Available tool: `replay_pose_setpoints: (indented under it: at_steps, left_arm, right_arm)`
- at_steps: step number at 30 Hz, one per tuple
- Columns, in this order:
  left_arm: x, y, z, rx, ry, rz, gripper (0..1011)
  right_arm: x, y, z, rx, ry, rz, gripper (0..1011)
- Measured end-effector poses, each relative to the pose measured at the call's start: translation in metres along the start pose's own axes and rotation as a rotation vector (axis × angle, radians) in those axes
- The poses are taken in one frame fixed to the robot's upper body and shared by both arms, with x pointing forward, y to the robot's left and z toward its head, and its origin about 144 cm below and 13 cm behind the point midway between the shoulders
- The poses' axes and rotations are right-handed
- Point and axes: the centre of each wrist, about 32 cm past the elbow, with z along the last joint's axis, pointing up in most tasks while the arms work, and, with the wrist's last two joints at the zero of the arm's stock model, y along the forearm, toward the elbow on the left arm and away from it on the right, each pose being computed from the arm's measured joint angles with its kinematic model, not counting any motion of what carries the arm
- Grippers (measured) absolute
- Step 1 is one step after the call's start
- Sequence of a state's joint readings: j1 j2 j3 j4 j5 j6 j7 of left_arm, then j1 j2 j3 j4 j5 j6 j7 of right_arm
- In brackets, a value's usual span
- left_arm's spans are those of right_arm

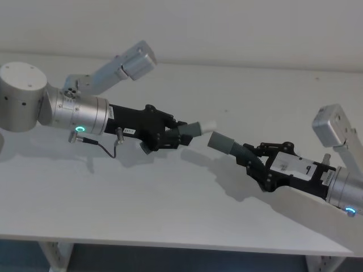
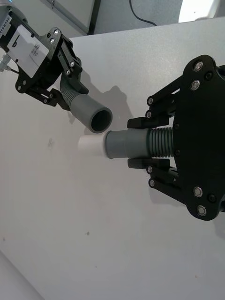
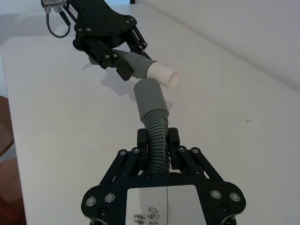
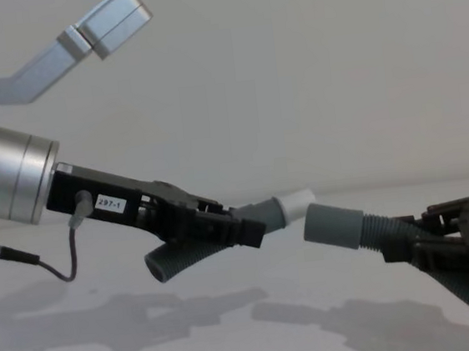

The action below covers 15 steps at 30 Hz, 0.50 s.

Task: Use both hands to pick up one end of the pipe from the table, align the ends, and insert them.

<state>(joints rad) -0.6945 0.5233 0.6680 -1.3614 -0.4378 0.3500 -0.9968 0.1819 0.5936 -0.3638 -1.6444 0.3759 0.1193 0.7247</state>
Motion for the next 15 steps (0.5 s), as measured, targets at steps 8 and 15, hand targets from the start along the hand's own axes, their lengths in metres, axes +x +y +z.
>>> replay_pose_setpoints:
  at_steps: [8, 15]
  left_arm:
    - [-0.0017, 0.0012, -0.0001, 0.012, 0.006, 0.002, 353]
    - [-0.0034, 0.0029, -0.0013, 0.026, 0.013, 0.016, 353]
  right_arm:
    - [0.0014, -0.0015, 0.0001, -0.003, 0.002, 0.009, 256]
    - [0.0018, -0.0030, 0.0002, -0.008, 0.003, 0.011, 256]
